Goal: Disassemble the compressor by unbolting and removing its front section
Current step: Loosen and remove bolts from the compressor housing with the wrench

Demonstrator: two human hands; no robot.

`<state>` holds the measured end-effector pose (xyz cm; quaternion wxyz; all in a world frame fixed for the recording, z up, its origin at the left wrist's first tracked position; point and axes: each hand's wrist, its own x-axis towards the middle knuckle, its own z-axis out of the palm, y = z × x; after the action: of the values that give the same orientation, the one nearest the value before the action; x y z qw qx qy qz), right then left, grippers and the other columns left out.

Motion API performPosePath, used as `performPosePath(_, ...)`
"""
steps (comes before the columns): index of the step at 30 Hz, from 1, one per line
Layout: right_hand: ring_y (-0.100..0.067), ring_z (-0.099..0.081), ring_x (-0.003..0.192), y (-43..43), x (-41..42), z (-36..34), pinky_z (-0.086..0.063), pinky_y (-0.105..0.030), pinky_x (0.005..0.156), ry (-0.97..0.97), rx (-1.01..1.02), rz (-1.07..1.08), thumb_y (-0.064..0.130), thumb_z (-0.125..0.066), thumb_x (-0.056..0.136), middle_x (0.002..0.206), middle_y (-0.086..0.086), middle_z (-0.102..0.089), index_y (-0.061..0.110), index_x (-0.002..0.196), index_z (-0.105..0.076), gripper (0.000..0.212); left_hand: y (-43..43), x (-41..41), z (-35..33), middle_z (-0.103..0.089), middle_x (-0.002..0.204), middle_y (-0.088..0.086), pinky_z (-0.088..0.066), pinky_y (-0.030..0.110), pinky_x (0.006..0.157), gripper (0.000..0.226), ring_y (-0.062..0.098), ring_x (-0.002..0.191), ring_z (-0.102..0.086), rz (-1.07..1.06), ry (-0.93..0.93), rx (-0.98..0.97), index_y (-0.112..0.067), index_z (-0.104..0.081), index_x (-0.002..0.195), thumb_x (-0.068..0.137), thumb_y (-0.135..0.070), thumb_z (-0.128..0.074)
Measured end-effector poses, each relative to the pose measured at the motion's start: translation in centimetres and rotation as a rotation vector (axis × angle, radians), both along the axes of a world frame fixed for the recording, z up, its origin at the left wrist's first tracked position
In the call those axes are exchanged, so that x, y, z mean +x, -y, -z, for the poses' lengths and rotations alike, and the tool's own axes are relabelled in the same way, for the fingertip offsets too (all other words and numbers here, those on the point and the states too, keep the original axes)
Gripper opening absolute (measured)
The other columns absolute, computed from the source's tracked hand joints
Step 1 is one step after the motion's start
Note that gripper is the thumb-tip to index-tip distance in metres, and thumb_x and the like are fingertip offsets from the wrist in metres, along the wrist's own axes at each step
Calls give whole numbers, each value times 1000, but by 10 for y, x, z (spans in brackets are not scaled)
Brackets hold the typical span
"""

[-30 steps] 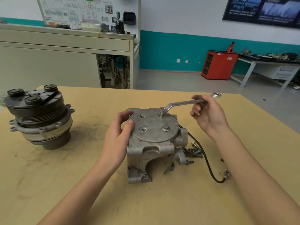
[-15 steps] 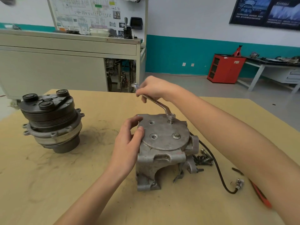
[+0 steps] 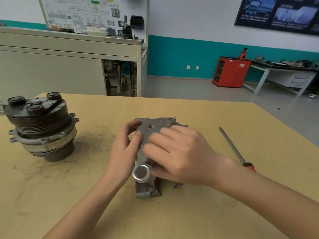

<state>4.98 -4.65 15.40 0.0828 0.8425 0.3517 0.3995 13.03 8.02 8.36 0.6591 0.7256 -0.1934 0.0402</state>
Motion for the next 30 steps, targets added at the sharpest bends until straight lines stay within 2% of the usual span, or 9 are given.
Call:
performPosePath(4, -23, -57, 62, 41, -16, 17, -45, -28, 55, -58, 338, -60, 21, -48, 96, 71, -12, -64, 1, 64, -62, 40, -2, -1, 0, -59, 118, -14, -44, 6, 76, 24, -14, 94, -57, 13, 24, -49, -22, -55, 122, 100, -17, -49)
performPosePath(7, -13, -64, 81, 61, -22, 26, -48, -19, 71, -313, 951, -157, 15, -52, 89, 86, -1, -69, 18, 77, -65, 18, -3, -1, 1, -58, 117, -18, -45, 7, 77, 26, -17, 95, -55, 7, 20, -36, -23, -55, 123, 100, -15, -45)
performPosePath(11, -20, -62, 70, 76, -13, 22, -52, -27, 67, -663, 1731, -437, 8, -52, 88, 84, -11, -69, 18, 83, -65, 17, -1, -1, 0, -57, 115, -20, -44, 5, 73, 26, -18, 92, -56, 5, 24, -57, -24, -54, 122, 100, -14, -44)
performPosePath(15, -16, -59, 65, 87, 0, 6, -50, -24, 60, -669, 2004, -525, 16, -48, 88, 75, -10, -67, 12, 83, -61, 15, -1, -1, 2, -58, 115, -18, -44, 4, 69, 26, -17, 90, -57, 5, 13, -80, -24, -55, 122, 100, -14, -45)
performPosePath(18, -9, -50, 57, 94, 8, -14, -40, -19, 53, -468, 1886, -353, 21, -43, 97, 60, 1, -58, 11, 85, -58, 21, -1, -1, 2, -58, 114, -20, -44, 4, 68, 25, -17, 90, -57, 9, 11, -81, -26, -55, 121, 100, -16, -45)
performPosePath(21, 0, -46, 51, 90, 14, -27, -38, -16, 53, -282, 1429, 132, 26, -55, 93, 54, 13, -52, 19, 79, -63, 18, -1, -1, 2, -57, 114, -21, -45, 6, 71, 25, -16, 92, -57, 12, 8, -73, -28, -54, 122, 100, -18, -45)
performPosePath(24, -2, -38, 46, 71, 24, -24, -31, -18, 48, -366, 898, 477, 38, -64, 85, 52, 12, -48, 22, 85, -71, 17, -2, -1, 2, -57, 115, -22, -46, 8, 74, 25, -14, 97, -56, 13, 9, -62, -29, -54, 122, 100, -20, -45)
performPosePath(26, -3, -35, 48, 58, 31, -20, -25, -22, 44, -442, 656, 598, 44, -65, 83, 48, 12, -40, 25, 87, -72, 21, -2, -1, 2, -57, 113, -23, -46, 7, 71, 25, -14, 95, -57, 14, 10, -66, -30, -54, 121, 100, -20, -45)
performPosePath(30, -9, -41, 59, 49, 42, -17, -26, -25, 47, -559, 573, 611, 48, -66, 81, 54, 12, -38, 30, 96, -72, 25, -1, -1, 2, -57, 113, -21, -44, 4, 66, 24, -18, 89, -57, 17, 13, -71, -28, -54, 120, 101, -18, -45)
